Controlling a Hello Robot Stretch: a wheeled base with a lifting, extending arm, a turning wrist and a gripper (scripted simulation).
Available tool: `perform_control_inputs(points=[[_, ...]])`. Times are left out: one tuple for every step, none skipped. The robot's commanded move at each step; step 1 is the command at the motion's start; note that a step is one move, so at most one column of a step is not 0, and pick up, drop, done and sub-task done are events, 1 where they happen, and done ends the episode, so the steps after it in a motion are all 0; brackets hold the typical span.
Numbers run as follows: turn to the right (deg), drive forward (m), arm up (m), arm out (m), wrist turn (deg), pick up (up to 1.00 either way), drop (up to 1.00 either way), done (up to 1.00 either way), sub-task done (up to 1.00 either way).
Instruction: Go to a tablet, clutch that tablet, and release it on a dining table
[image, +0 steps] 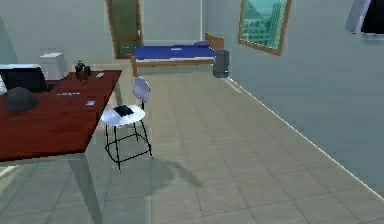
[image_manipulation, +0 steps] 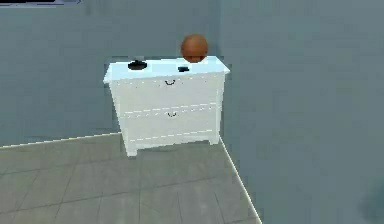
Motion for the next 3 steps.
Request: perform_control_inputs(points=[[0.0, 1.0, 0.0, 0.0, 0.0, 0.0, 0.0, 0.0, 0.0], [15.0, 0.0, 0.0, 0.0, 0.0, 0.0, 0.0, 0.0, 0.0], [0.0, 0.05, 0.0, 0.0, 0.0, 0.0, 0.0, 0.0, 0.0]])
